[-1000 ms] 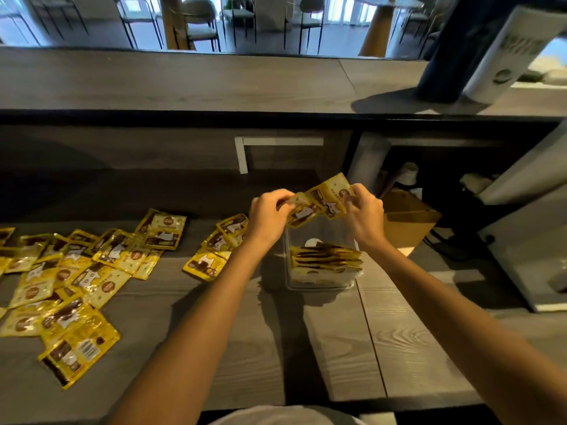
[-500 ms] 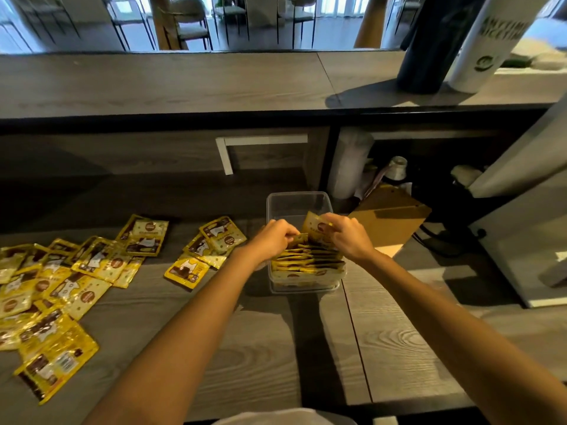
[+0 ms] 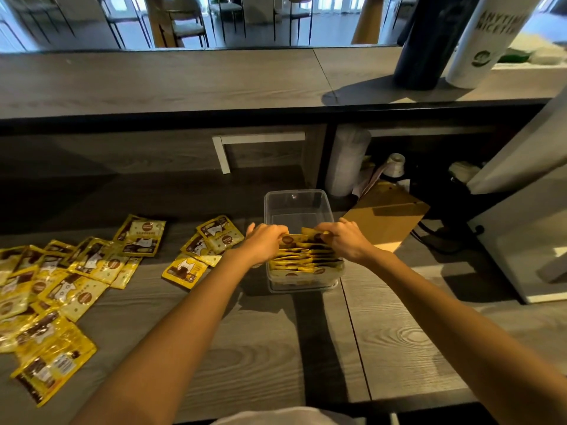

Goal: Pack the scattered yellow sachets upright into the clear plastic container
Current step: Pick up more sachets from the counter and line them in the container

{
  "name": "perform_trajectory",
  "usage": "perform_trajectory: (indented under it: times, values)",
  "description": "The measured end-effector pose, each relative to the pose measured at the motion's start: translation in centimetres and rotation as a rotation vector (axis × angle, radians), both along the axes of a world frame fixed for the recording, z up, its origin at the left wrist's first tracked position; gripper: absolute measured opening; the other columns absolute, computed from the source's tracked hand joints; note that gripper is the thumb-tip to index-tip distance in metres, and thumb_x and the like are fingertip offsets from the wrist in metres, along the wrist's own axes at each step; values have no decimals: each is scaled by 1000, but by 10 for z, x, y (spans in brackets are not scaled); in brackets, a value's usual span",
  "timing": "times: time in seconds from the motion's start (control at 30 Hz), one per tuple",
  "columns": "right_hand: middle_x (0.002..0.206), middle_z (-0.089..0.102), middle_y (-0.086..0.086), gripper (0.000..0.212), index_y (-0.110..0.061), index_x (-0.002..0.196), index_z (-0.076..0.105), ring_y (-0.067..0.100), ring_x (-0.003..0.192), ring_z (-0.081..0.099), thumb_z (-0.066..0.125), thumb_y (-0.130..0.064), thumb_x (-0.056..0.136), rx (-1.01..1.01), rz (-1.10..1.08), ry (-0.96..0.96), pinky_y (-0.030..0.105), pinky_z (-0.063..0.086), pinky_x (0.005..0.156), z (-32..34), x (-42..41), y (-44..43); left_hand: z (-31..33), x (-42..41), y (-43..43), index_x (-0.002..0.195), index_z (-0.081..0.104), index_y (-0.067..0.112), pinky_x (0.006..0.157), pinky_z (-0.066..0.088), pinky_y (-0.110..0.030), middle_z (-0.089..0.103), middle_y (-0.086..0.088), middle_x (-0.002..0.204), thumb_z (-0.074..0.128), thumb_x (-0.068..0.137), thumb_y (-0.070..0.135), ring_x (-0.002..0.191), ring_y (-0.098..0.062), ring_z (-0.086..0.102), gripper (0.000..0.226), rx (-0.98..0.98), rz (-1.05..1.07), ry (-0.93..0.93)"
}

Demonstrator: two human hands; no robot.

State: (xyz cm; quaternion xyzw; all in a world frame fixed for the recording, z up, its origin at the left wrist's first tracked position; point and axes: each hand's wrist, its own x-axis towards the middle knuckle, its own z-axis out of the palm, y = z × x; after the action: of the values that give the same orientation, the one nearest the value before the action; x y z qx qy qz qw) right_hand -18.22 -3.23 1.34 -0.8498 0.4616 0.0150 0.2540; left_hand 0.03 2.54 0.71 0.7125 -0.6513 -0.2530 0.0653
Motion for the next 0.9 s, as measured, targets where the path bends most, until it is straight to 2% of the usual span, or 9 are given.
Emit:
perform_trajectory:
  times: [0.13, 0.27, 0.33, 0.47, 0.63, 0.7, 0.8, 0.9]
  values:
    - [129, 56, 13, 37, -13, 127, 54, 31, 122, 44, 30, -13, 100, 74, 4, -12, 43, 31, 107, 0, 1, 5, -2, 1, 2, 117, 59, 20, 116, 3, -53, 60, -8, 122, 31, 99, 9, 128, -26, 41, 36, 80, -45, 19]
    - [121, 63, 14, 36, -8, 119, 61, 28, 114, 54, 33, -17, 99, 149, -42, -76, 46, 36, 107, 0, 4, 9, 1, 0, 4, 127, 55, 21, 116, -1, -54, 53, -7, 136, 28, 98, 16, 135, -25, 36, 40, 130, -30, 57]
    - [118, 63, 15, 34, -6, 118, 60, 27, 109, 57, 34, -18, 98, 183, -32, -83, 43, 41, 103, 1, 4, 12, 6, -3, 5, 125, 57, 19, 116, 1, -53, 55, -7, 133, 32, 95, 18, 131, -25, 40, 39, 151, -18, 82]
    - [126, 58, 15, 35, -7, 127, 53, 28, 116, 54, 34, -15, 98, 258, -48, -104, 39, 41, 103, 1, 6, 11, 8, -6, 4, 108, 63, 12, 116, 7, -54, 61, -11, 115, 39, 88, 14, 121, -28, 46, 31, 196, -4, 78]
    - [127, 57, 18, 35, -2, 128, 51, 30, 118, 52, 33, -11, 98, 288, -84, -145, 37, 39, 103, 2, 7, 7, 3, -4, 0, 84, 56, 14, 116, 4, -53, 55, -8, 93, 38, 88, 14, 118, -29, 46, 18, 181, 17, 73]
    - [123, 58, 19, 33, 0, 123, 54, 31, 116, 53, 35, -10, 99, 280, -101, -174, 37, 40, 101, 1, 5, 4, 1, -1, -3, 81, 54, 13, 116, 3, -53, 54, -7, 91, 36, 89, 14, 117, -28, 47, 20, 173, 28, 92]
    - [108, 61, 18, 25, -5, 106, 60, 31, 106, 55, 37, -11, 98, 276, -101, -181, 38, 42, 94, -2, 3, 0, 1, 1, -5, 74, 52, 17, 117, 5, -53, 53, -5, 90, 36, 89, 14, 117, -28, 47, 22, 188, 28, 93]
    - [111, 62, 17, 29, -4, 111, 59, 29, 106, 56, 36, -16, 98, 281, -62, -128, 40, 43, 97, -6, 3, 0, 2, 0, -4, 72, 51, 21, 116, 8, -53, 51, -5, 90, 41, 86, 15, 120, -29, 44, 17, 228, -1, 76]
